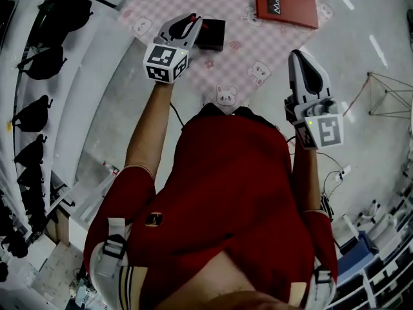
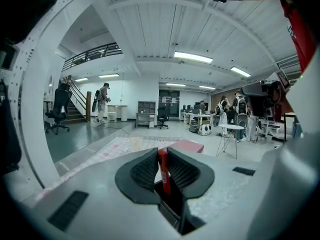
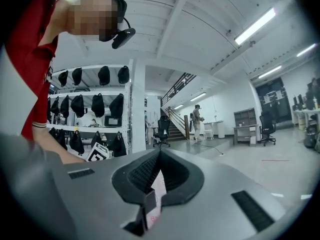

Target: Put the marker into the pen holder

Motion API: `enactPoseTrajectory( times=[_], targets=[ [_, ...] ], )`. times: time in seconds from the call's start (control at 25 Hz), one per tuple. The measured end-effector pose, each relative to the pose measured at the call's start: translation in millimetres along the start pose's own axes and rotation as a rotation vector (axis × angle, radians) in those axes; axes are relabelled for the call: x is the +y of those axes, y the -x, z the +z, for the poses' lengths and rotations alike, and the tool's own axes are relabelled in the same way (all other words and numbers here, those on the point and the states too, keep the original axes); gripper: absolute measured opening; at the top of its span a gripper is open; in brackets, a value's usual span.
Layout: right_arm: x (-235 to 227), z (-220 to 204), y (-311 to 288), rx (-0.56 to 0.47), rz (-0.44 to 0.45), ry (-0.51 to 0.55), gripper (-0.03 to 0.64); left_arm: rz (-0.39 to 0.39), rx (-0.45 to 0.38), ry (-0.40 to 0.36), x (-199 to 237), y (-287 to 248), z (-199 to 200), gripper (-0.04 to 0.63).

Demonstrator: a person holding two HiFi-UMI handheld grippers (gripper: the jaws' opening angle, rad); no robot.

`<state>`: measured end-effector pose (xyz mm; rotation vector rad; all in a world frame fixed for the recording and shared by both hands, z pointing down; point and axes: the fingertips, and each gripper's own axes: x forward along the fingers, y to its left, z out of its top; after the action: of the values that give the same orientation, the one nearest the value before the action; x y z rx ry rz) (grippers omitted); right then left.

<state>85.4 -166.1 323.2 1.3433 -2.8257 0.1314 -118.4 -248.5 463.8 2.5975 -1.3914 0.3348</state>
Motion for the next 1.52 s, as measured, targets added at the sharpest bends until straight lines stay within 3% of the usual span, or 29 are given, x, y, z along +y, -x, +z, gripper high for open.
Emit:
enactPoseTrajectory(
  times=[0.68, 1.52],
  targets=[
    [3, -18, -7, 0.066, -0.094, -0.005, -0.001, -0.100, 0.091, -0.011, 8, -27, -46, 0.060],
    [2, -30, -5, 0.107, -0.129, -0.021, 0.000, -0.116, 0.138, -0.030, 10, -37, -71, 0.060]
  ],
)
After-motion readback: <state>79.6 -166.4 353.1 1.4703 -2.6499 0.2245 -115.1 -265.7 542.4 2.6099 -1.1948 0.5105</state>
